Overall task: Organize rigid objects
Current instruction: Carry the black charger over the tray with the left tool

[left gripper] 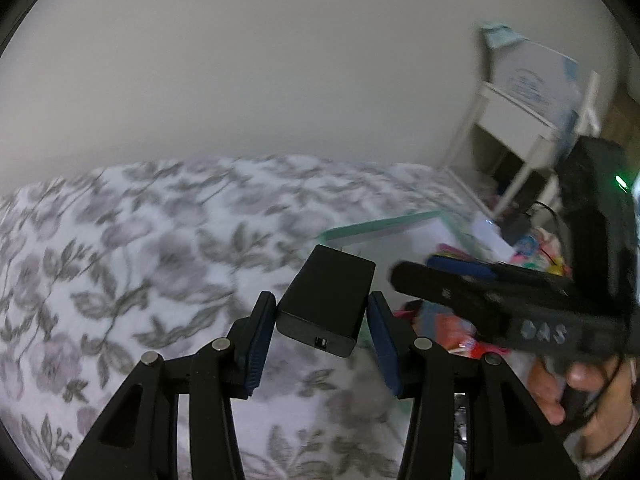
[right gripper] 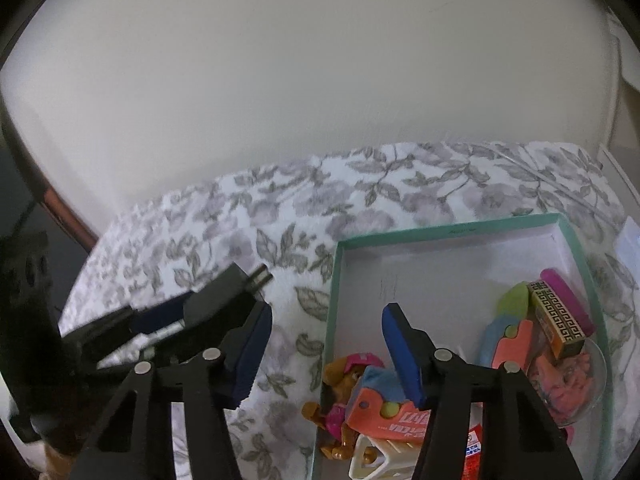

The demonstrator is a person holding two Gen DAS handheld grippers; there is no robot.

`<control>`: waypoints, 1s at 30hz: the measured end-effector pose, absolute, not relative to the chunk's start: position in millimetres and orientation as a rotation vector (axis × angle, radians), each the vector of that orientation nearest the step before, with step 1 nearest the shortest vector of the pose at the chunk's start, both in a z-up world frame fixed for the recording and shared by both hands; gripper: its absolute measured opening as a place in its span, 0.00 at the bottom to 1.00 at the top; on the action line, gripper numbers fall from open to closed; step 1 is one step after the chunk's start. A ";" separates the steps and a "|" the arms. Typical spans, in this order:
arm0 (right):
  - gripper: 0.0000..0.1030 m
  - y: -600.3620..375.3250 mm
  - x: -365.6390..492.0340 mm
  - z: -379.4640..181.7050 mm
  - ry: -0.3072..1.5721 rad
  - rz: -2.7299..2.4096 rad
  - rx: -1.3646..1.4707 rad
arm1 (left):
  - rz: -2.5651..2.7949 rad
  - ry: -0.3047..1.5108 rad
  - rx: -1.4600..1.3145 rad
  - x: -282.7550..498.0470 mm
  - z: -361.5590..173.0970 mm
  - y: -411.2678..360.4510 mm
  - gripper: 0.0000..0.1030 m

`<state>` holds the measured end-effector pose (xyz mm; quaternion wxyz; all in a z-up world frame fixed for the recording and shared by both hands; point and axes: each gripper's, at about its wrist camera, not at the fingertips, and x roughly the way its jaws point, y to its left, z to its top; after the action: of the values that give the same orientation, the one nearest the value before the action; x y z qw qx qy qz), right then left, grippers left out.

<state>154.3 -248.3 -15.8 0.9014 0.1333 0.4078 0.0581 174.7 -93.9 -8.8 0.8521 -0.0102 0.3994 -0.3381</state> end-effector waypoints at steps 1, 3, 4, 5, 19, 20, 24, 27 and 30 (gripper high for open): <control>0.59 -253.5 153.2 -14.3 0.837 0.123 0.304 | -0.723 0.830 -0.001 171.7 -4.3 -99.4 0.47; 0.55 -263.6 151.5 -12.4 0.830 0.124 0.356 | -0.741 0.822 0.011 168.2 0.8 -107.9 0.47; 0.53 -268.1 150.4 -11.5 0.827 0.122 0.372 | -0.757 0.819 0.003 166.1 4.8 -112.0 0.47; 0.52 -273.4 148.9 -10.2 0.823 0.117 0.390 | -0.769 0.815 -0.002 164.5 7.5 -115.3 0.47; 0.41 -338.7 126.5 7.0 0.812 0.085 0.515 | -0.803 0.780 0.034 135.9 19.5 -182.8 0.47; 0.40 -342.3 125.6 6.2 0.819 0.079 0.517 | -0.799 0.782 0.045 134.2 18.3 -188.7 0.47; 0.36 -353.9 122.0 2.2 0.843 0.059 0.510 | -0.799 0.803 0.077 126.9 9.7 -211.2 0.47; 0.36 -361.3 120.6 -1.8 0.859 0.043 0.507 | -0.795 0.822 0.103 123.1 2.9 -224.2 0.47; 0.36 -365.3 120.7 -9.3 0.894 0.016 0.482 | -0.779 0.839 0.122 121.3 -4.2 -233.4 0.47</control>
<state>120.7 -365.3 -9.3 0.8739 0.2308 0.4279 0.0076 121.3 -233.4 -4.2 0.8389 0.0577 0.3965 -0.3682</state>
